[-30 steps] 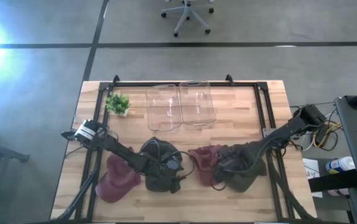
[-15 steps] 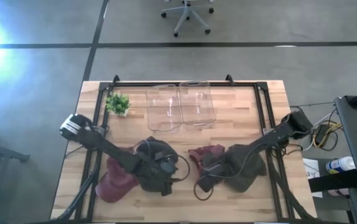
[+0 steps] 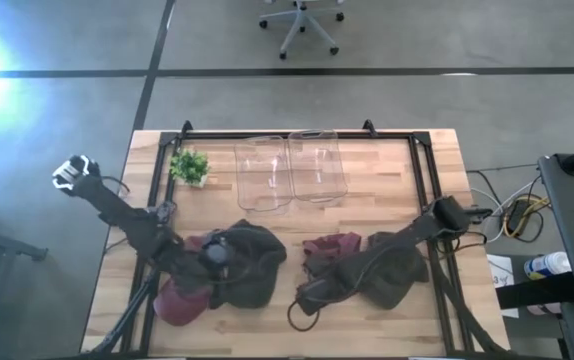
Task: Pick & Place hat
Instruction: Put the right red cap into the right transparent bin
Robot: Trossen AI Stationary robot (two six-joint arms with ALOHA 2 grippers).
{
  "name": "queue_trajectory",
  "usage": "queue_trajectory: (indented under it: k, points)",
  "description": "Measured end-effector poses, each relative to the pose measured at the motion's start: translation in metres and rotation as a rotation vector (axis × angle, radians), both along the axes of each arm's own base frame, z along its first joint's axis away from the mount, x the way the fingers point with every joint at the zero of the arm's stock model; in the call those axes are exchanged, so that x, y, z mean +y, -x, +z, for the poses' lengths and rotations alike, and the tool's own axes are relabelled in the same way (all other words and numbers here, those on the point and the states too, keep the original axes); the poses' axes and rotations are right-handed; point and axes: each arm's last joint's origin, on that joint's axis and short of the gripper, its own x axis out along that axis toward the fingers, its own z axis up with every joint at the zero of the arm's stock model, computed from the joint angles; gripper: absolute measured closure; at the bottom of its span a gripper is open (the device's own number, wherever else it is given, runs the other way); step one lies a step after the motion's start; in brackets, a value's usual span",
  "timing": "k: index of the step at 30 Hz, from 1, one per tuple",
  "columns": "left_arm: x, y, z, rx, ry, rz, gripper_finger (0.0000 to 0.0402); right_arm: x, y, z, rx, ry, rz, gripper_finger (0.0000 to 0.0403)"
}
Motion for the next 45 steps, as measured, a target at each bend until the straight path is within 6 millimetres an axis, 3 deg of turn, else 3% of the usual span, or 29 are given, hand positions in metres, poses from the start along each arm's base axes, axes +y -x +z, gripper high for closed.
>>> queue_trajectory:
  k: [6,13,18,23,30,36,45]
  points:
    - [0.005,0.024,0.016,-0.028,0.004,-0.053,0.0196,0.008,-0.016,0.009,0.092,0.063,-0.096,0.0228]
    - [0.003,0.037,0.008,0.037,-0.064,-0.119,0.0196,0.013,-0.041,0.006,0.116,0.106,-0.177,0.0177]
    - [0.0,0.041,-0.004,0.075,-0.077,-0.15,0.0196,0.015,-0.042,-0.009,0.288,0.155,-0.21,0.0146]
    - [-0.001,0.044,-0.011,0.09,-0.086,-0.16,0.0196,0.018,-0.051,-0.017,0.282,0.144,-0.213,0.0133]
    - [-0.002,0.045,-0.014,0.104,-0.084,-0.172,0.0196,0.01,-0.054,-0.034,0.304,0.206,-0.254,0.0146]
    - [-0.002,0.045,-0.014,0.105,-0.081,-0.172,0.0196,-0.004,-0.058,-0.037,0.296,0.255,-0.264,0.0162]
    - [-0.001,0.047,-0.026,0.137,-0.078,-0.153,0.0196,-0.013,-0.059,-0.042,0.315,0.298,-0.215,0.0222]
